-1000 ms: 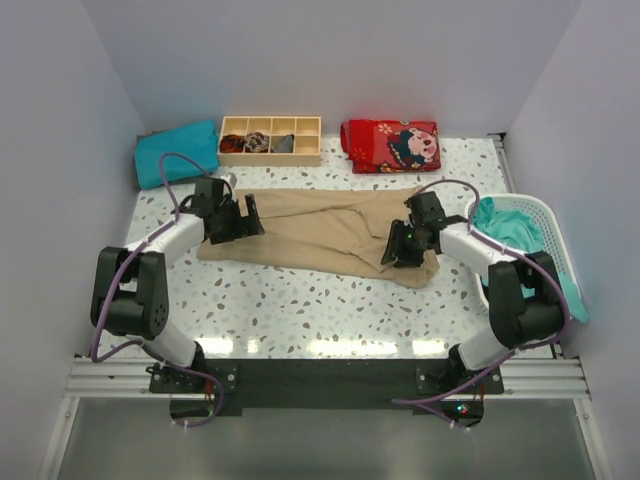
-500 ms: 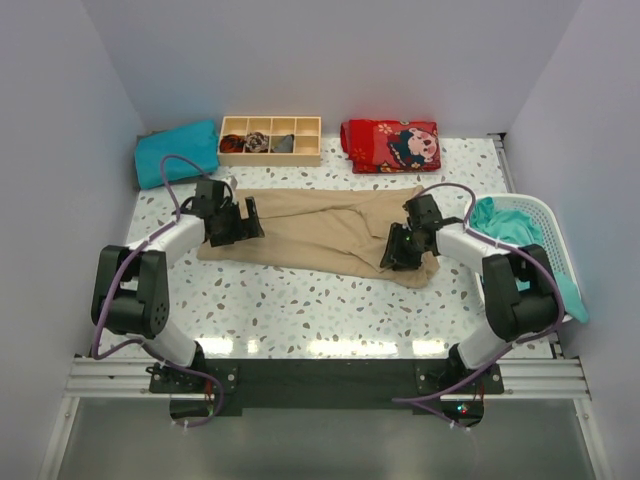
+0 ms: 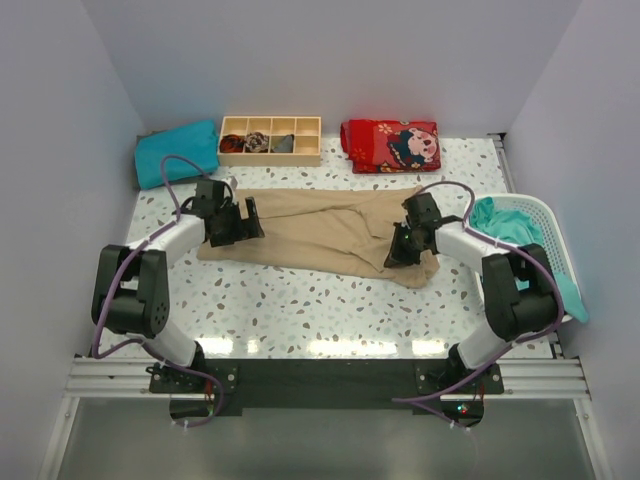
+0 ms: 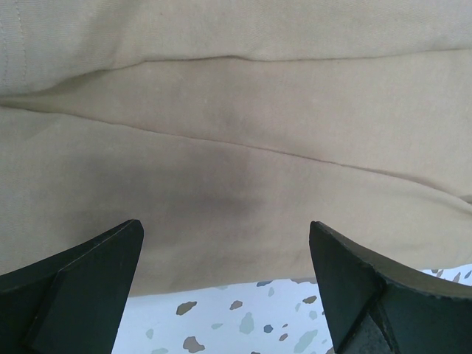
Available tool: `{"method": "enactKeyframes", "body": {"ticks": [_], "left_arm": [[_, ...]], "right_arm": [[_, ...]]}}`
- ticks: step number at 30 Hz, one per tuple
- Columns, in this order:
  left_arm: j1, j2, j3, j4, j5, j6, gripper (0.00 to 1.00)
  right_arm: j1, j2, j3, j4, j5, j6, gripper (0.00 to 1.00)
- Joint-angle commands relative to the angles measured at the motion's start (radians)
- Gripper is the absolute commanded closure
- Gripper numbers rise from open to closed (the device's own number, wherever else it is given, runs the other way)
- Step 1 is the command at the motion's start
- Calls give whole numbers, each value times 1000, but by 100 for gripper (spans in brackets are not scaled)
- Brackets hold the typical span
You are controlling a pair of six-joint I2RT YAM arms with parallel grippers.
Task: Fold and stack the t-shirts
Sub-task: Fold the other side of the tshirt into a rectangle
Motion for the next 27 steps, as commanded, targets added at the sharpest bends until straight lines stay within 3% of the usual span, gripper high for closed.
{"method": "enactKeyframes", "body": {"ticks": [1, 11, 19, 27], "left_arm": [[0, 15, 1, 38, 13, 26, 0], [0, 26, 1, 38, 21, 30, 0], [0, 49, 9, 41, 38, 32, 0], [1, 54, 2, 50, 41, 29, 0]], "right_arm": [[9, -50, 84, -9, 10, -25, 100], [9, 42, 251, -37, 21, -65, 100], [11, 261, 465, -87, 24, -109, 100], [23, 365, 623, -124, 29, -131, 100]]}}
